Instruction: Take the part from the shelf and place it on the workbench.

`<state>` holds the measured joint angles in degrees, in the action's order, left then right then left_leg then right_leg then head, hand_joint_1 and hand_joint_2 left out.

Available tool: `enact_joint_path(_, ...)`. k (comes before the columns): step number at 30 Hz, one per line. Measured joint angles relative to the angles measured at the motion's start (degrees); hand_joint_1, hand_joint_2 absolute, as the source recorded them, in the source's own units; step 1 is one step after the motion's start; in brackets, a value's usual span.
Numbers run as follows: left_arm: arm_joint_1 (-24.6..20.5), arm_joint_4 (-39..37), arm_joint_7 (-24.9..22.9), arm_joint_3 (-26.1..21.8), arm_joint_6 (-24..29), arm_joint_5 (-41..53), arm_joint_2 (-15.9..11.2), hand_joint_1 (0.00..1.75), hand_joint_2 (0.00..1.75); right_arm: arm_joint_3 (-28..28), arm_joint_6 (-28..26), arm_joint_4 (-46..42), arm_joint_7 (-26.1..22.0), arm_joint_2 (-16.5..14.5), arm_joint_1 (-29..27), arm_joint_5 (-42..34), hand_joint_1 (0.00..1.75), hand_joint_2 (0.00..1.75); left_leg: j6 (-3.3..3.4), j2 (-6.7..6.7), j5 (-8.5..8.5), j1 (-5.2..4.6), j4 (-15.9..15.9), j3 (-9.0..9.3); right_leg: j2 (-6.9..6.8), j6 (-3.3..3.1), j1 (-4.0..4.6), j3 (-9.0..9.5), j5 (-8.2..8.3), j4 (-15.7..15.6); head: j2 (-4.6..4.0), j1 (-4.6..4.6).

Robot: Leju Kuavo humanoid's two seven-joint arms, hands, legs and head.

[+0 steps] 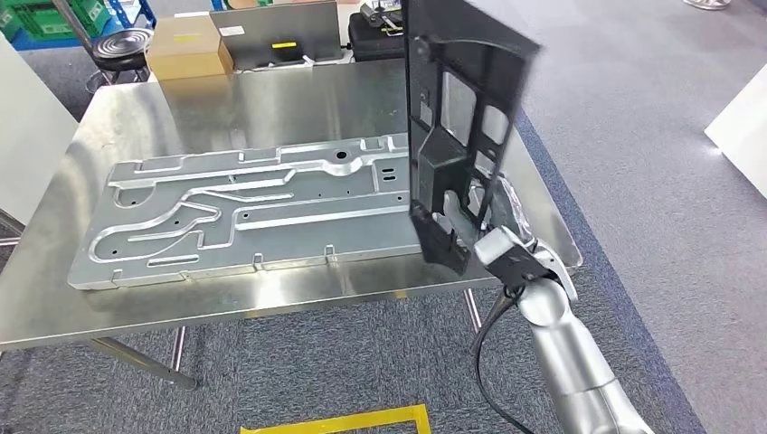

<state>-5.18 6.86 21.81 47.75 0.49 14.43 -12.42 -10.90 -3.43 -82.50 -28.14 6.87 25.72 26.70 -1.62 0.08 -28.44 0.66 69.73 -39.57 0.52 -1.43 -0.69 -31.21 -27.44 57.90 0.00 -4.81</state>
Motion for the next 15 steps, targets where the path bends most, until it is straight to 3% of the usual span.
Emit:
enact_joint_path(2, -0.19, 0.00, 0.09, 0.67, -0.16, -0.01, -0.08, 0.00, 1.75, -1.58, -4.68, 5.39, 4.07, -0.11, 5.38, 7.28, 1.75, 1.75, 0.32, 0.09, 4.53, -0.05, -7.70, 2.41, 0.16, 0.44, 0.08, 0.54, -0.76, 0.30, 0.00, 0.01)
enact_joint_path(3, -0.29, 0.00, 0.12, 0.97, -0.22, -0.02, -0.11, 0.00, 1.75, -2.43, -6.20, 8.11, 5.70, -0.27, 8.18, 10.34, 1.75, 1.75, 0.56, 0.11, 5.44, -0.15, -9.94, 3.14, 0.26, 0.72, 0.18, 0.60, -1.01, 0.42, 0.00, 0.01)
enact_joint_path(5, -0.51, 0.00, 0.18, 1.54, -0.30, -0.04, -0.11, 0.00, 1.75, -4.69, -8.56, 14.34, 9.53, -0.89, 14.04, 17.34, 1.75, 1.75, 1.11, 0.07, 5.32, -0.43, -10.98, 3.45, 0.42, 1.31, 0.37, 0.54, -1.23, 0.44, 0.00, 0.02)
enact_joint_path(8, -0.99, 0.03, 0.22, 2.45, -0.25, -0.01, -0.09, 0.00, 1.75, -8.57, -10.06, 23.77, 13.34, -1.99, 21.60, 24.78, 1.75, 1.75, 2.11, 0.04, 5.30, -0.08, -11.48, 3.80, 0.17, 2.18, 0.20, -0.07, -2.38, 1.81, 0.00, 0.01)
enact_joint_path(10, -1.15, 0.04, 0.24, 2.91, -0.16, 0.00, -0.09, 0.00, 1.75, -10.28, -10.67, 28.40, 13.95, -2.75, 24.79, 26.05, 1.75, 1.75, 2.65, -0.03, 5.10, 0.06, -11.76, 4.21, -0.10, 2.60, 0.03, -3.20, -5.00, 7.88, 0.00, 0.02)
enact_joint_path(12, -1.18, 0.04, 0.24, 3.33, -0.14, 0.00, -0.09, 0.00, 1.75, -11.48, -10.97, 31.87, 14.38, -3.40, 26.74, 27.04, 1.75, 1.75, 2.86, -0.22, 4.69, 0.07, -11.74, 4.58, -0.18, 2.85, -0.08, -7.83, -7.11, 15.42, 0.00, 0.02)
enact_joint_path(13, -1.17, 0.04, 0.25, 3.51, -0.15, 0.01, -0.07, 0.00, 1.75, -12.16, -10.67, 33.58, 14.94, -3.69, 27.48, 28.15, 1.75, 1.75, 2.84, -0.37, 4.44, 0.07, -11.71, 4.87, -0.20, 2.89, -0.12, -9.36, -6.78, 17.18, 0.00, 0.02)
enact_joint_path(14, -1.16, 0.04, 0.30, 3.62, -0.16, 0.01, -0.04, 0.00, 1.75, -12.94, -10.11, 35.36, 15.84, -4.10, 28.29, 29.82, 1.75, 1.75, 2.75, -0.52, 4.16, 0.08, -11.64, 5.20, -0.22, 2.84, -0.14, -9.87, -5.25, 16.68, 0.00, 0.02)
enact_joint_path(15, -1.16, 0.05, 0.38, 3.74, -0.17, 0.02, -0.01, 0.00, 1.75, -13.88, -9.28, 37.42, 17.12, -4.73, 29.33, 31.96, 1.75, 1.75, 2.60, -0.63, 3.84, 0.08, -11.56, 5.59, -0.23, 2.70, -0.15, -9.35, -2.74, 13.99, 0.00, 0.02)
